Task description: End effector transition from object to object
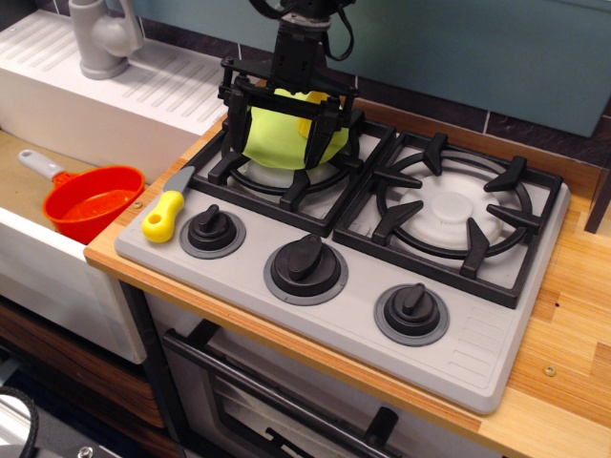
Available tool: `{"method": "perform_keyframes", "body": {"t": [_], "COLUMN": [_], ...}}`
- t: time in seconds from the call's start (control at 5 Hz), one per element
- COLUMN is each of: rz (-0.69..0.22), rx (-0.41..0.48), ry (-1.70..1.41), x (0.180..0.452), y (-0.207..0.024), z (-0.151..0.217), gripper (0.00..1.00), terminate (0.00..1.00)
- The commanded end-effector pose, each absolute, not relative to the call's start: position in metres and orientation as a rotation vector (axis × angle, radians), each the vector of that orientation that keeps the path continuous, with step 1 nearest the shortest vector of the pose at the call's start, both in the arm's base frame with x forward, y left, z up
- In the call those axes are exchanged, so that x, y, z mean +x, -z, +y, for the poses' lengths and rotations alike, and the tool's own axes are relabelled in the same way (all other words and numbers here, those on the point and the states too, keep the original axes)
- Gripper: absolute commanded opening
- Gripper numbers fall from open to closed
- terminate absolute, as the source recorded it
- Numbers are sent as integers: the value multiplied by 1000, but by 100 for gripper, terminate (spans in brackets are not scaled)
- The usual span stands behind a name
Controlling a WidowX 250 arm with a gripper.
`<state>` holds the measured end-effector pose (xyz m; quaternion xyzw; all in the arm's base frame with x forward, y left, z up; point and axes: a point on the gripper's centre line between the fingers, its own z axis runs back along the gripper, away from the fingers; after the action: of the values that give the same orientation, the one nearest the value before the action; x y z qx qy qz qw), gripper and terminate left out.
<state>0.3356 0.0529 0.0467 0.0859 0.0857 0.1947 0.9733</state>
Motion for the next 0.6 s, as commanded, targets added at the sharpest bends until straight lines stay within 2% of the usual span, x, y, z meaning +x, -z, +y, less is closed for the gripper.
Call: {"method": "perform_keyframes", "body": {"t": [0.0,0.2,0.4], "rz": [78,76,64], "rx": [163,167,196], "ry": [-399,-398,-383], "x": [340,336,315], "y": [-79,-77,-74], "z": [53,56,71], "gripper": [100,100,100], "terminate": [0,0,0]}}
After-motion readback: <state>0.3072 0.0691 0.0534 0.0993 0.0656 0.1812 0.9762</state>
